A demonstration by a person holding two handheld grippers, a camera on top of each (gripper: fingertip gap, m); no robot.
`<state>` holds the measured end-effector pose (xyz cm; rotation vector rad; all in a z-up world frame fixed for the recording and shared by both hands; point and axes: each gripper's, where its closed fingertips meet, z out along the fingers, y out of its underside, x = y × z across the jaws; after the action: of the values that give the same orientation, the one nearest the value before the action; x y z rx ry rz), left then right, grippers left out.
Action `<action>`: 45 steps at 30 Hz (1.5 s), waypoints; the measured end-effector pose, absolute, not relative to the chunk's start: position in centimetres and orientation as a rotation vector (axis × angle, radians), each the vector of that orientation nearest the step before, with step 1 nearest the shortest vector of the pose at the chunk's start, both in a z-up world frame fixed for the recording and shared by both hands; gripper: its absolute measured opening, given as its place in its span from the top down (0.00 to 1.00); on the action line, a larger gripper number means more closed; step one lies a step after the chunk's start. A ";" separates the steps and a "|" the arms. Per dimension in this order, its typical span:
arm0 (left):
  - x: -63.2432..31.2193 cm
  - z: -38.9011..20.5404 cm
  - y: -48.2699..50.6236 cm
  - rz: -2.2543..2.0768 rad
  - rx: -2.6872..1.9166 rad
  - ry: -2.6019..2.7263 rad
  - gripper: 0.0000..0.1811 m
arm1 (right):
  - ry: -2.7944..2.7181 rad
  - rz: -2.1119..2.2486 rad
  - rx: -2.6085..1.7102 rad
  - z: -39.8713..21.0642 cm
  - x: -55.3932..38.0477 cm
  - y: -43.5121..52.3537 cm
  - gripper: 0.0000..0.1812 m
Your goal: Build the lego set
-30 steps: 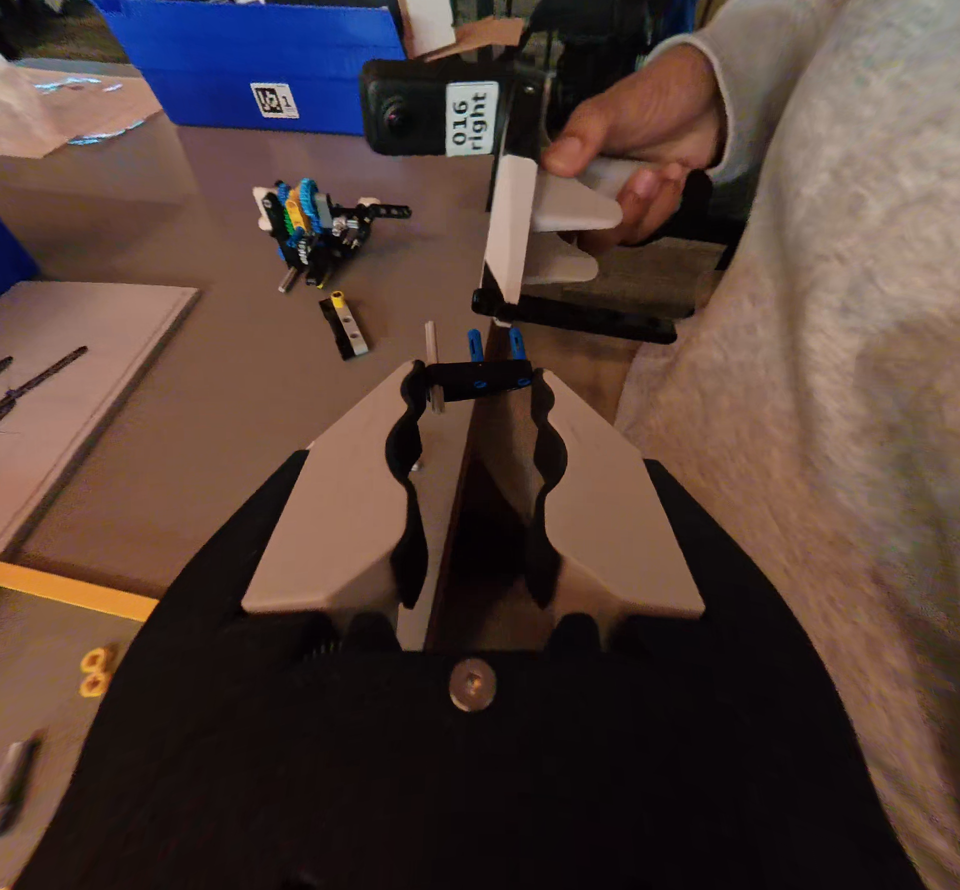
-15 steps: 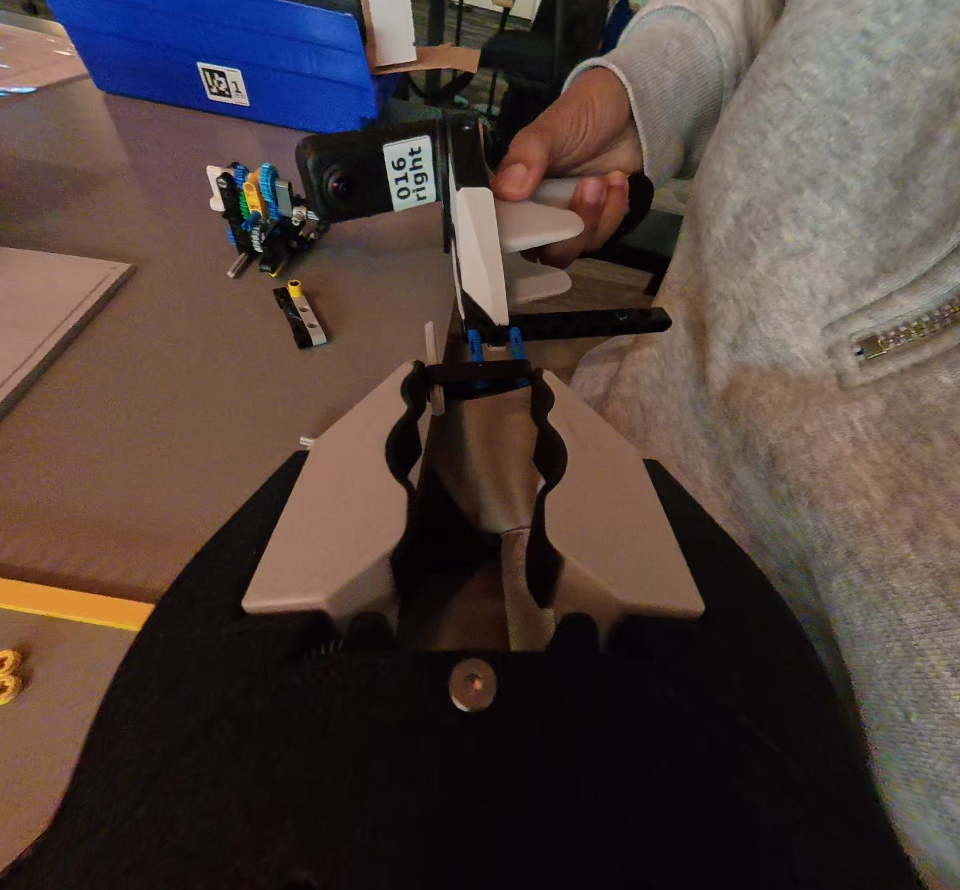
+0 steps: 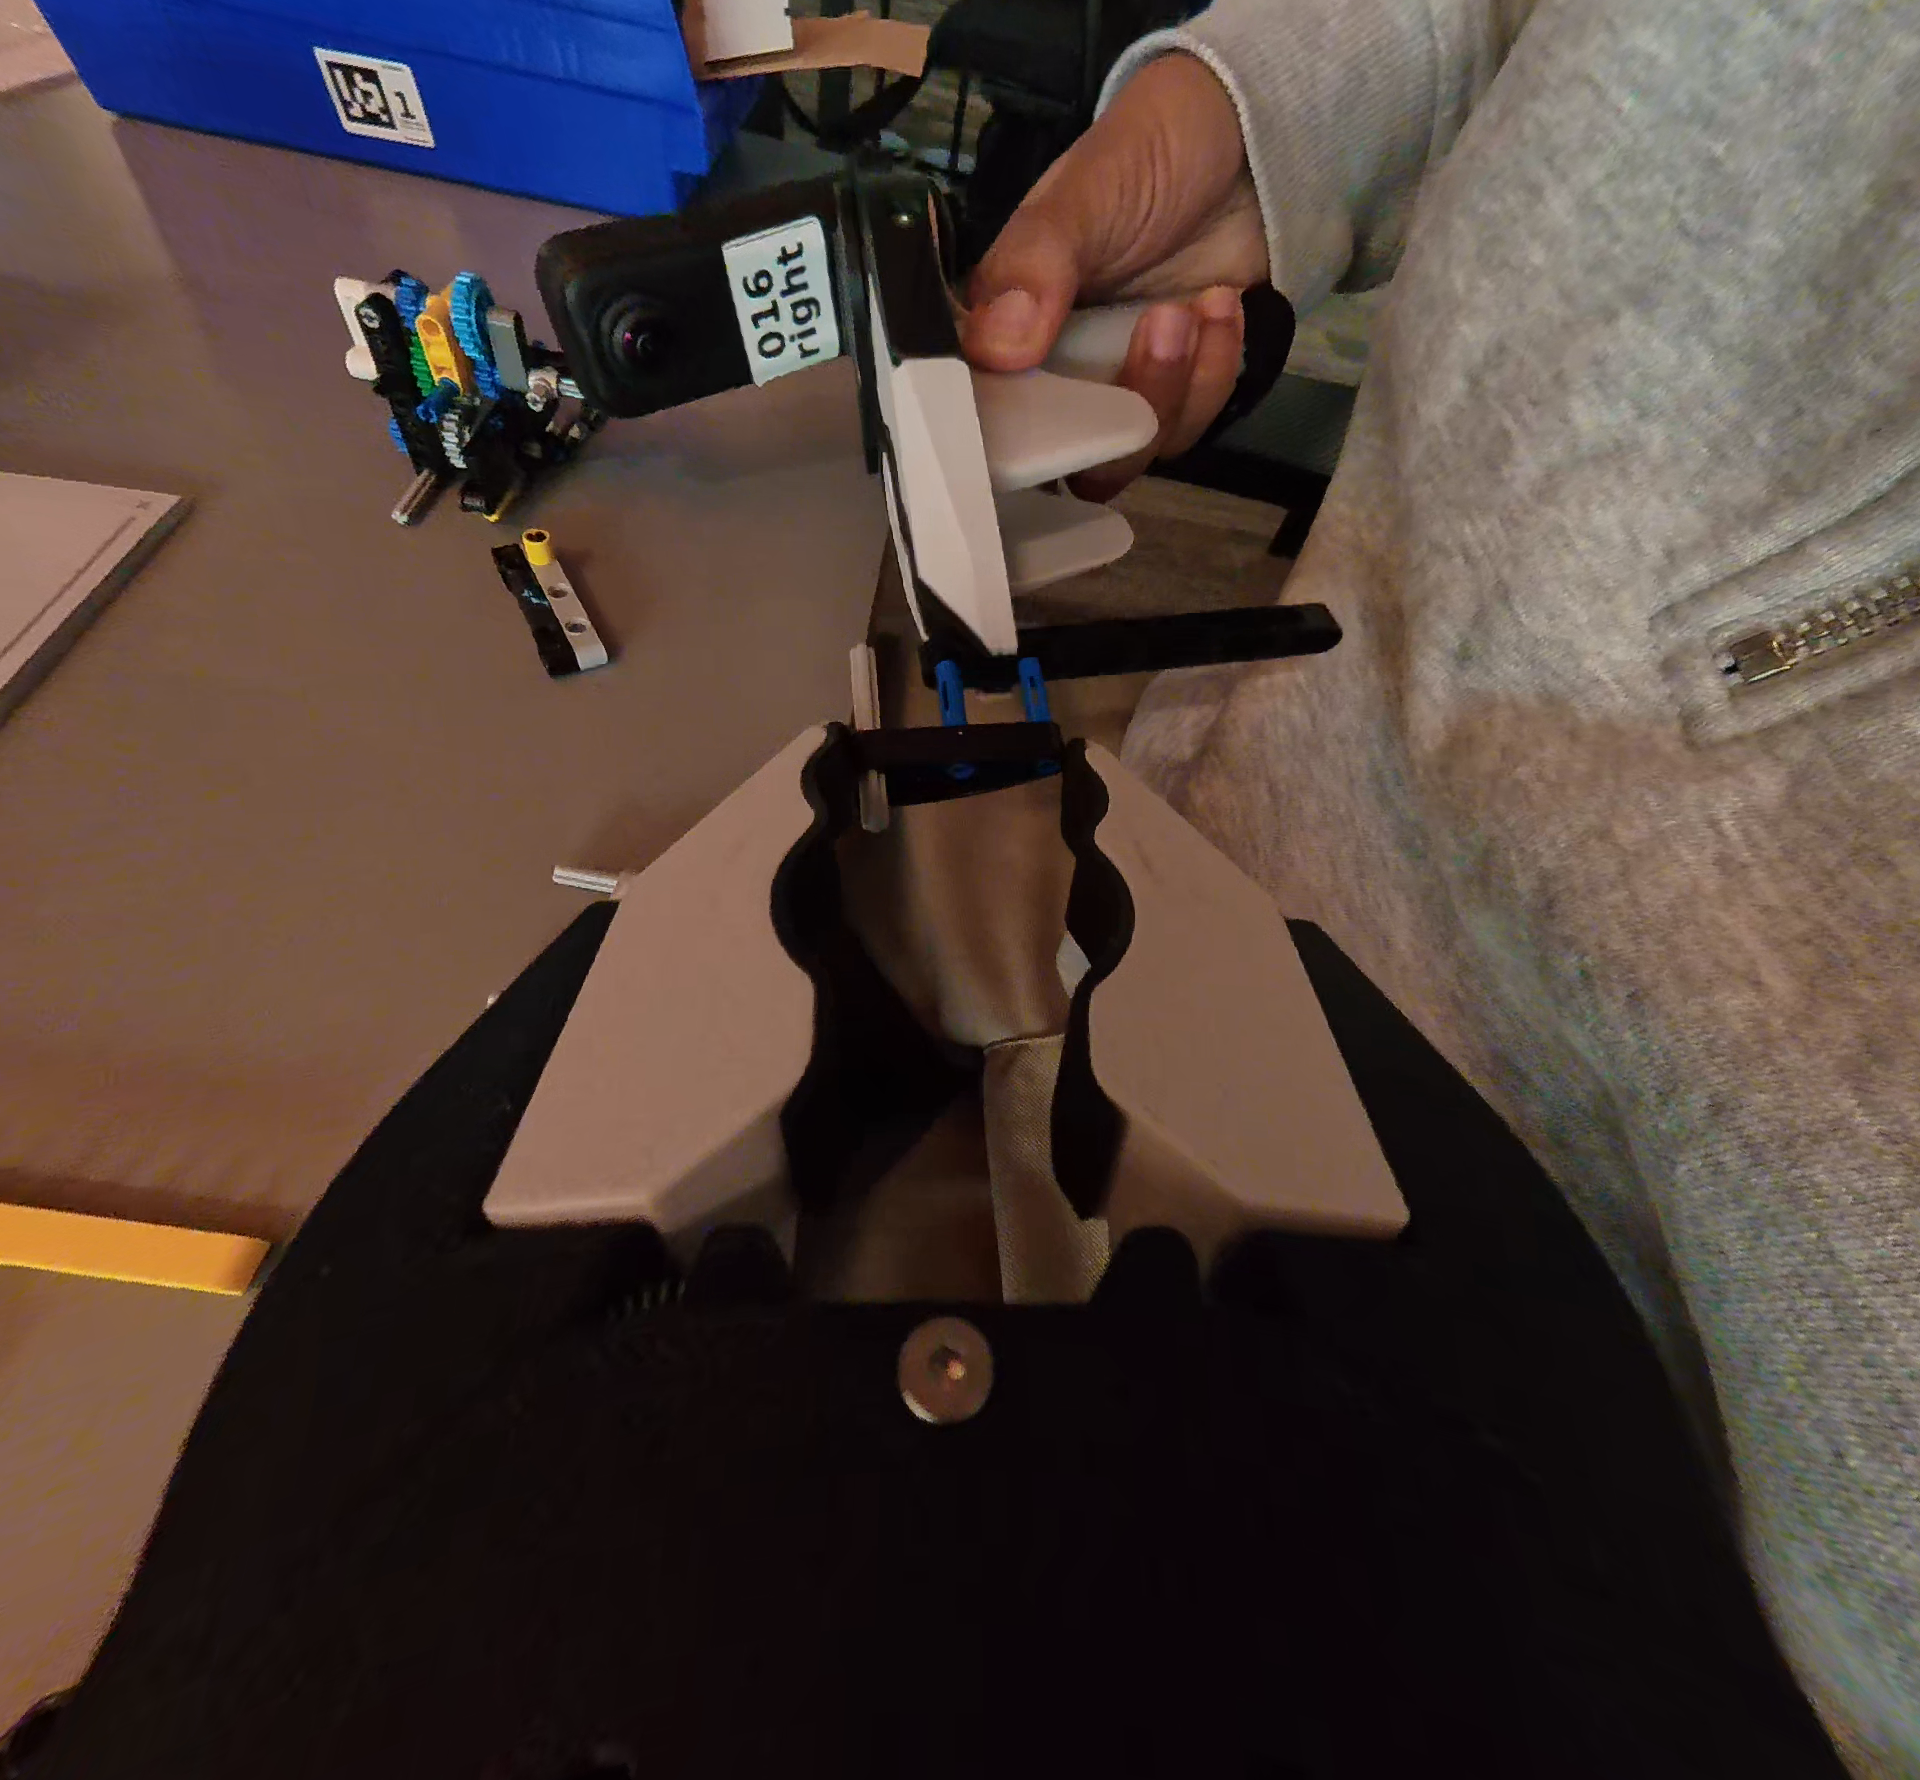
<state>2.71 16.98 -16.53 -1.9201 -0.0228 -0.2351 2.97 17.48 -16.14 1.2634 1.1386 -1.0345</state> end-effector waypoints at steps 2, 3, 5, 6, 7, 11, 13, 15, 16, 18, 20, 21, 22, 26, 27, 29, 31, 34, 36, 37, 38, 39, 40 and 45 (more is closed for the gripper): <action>2.8 -16.7 16.9 -0.247 -1.927 -0.022 0.79 | 1.148 -1.023 1.260 -16.1 3.0 17.4 0.97; 2.8 -16.8 16.9 -0.248 -1.933 -0.021 0.79 | 1.158 -1.017 1.257 -16.1 3.1 17.4 0.97; 2.9 -16.9 16.9 -0.250 -1.941 -0.016 0.79 | 1.193 -1.001 1.255 -16.2 3.2 17.4 0.97; 2.9 -16.8 16.9 -0.249 -1.941 -0.018 0.79 | 1.203 -0.995 1.255 -16.2 3.2 17.4 0.97; 2.8 -16.8 16.8 -0.247 -1.939 -0.022 0.79 | 1.206 -0.992 1.256 -16.2 3.2 17.3 0.97; 2.4 -16.8 16.8 -0.243 -1.936 -0.052 0.79 | 1.217 -0.995 1.266 -16.2 2.8 17.2 0.97; 2.4 -16.8 16.8 -0.242 -1.936 -0.055 0.79 | 1.228 -0.990 1.267 -16.3 2.7 17.2 0.97; 2.5 -16.9 16.7 -0.242 -1.938 -0.046 0.79 | 1.239 -0.980 1.264 -16.3 2.8 17.2 0.97; 2.6 -17.0 16.7 -0.240 -1.940 -0.036 0.79 | 1.244 -0.973 1.262 -16.3 2.9 17.2 0.97; 2.9 -17.2 16.7 -0.233 -1.951 -0.008 0.79 | 1.259 -0.948 1.251 -16.4 3.3 17.1 0.97; 3.4 -17.5 16.7 -0.226 -1.980 0.026 0.79 | 1.289 -0.913 1.248 -16.7 3.8 17.1 0.97; 3.6 -17.7 16.8 -0.221 -1.997 0.036 0.79 | 1.306 -0.894 1.251 -16.9 4.0 17.2 0.97; 3.7 -17.8 16.8 -0.216 -2.012 0.042 0.79 | 1.321 -0.878 1.257 -17.1 4.2 17.2 0.97; 4.0 -18.5 17.0 -0.205 -2.054 0.052 0.79 | 1.422 -0.826 1.269 -17.9 4.6 17.4 0.97; 3.9 -18.5 17.0 -0.202 -2.058 0.052 0.79 | 1.438 -0.820 1.267 -17.9 4.5 17.4 0.97; 3.7 -18.5 16.9 -0.196 -2.054 0.048 0.79 | 1.452 -0.814 1.260 -18.0 4.4 17.3 0.97; 3.5 -18.5 16.9 -0.189 -2.049 0.039 0.79 | 1.460 -0.809 1.255 -18.0 4.2 17.2 0.97; 3.2 -18.0 16.8 -0.176 -2.008 0.039 0.79 | 1.458 -0.814 1.225 -17.6 3.9 17.1 0.97; 3.1 -17.2 16.6 -0.201 -1.958 0.029 0.79 | 1.413 -0.841 1.196 -16.8 3.7 16.9 0.97; 3.1 -17.0 16.5 -0.211 -1.945 0.031 0.80 | 1.391 -0.849 1.184 -16.4 3.6 16.8 0.97; 3.2 -16.8 16.5 -0.214 -1.939 0.041 0.80 | 1.386 -0.850 1.171 -16.3 3.7 16.7 0.97; 3.4 -16.8 16.5 -0.212 -1.938 0.054 0.80 | 1.391 -0.842 1.158 -16.2 3.9 16.7 0.97; 3.6 -16.8 16.6 -0.214 -1.936 0.063 0.80 | 1.398 -0.834 1.149 -16.3 4.1 16.7 0.97; 4.1 -16.8 16.7 -0.262 -1.923 0.074 0.79 | 1.399 -0.805 1.116 -16.2 4.7 16.8 0.97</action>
<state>4.08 16.65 -16.77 -1.9227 0.0739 -0.2619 4.66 16.75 -16.18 1.1156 1.3989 -0.8051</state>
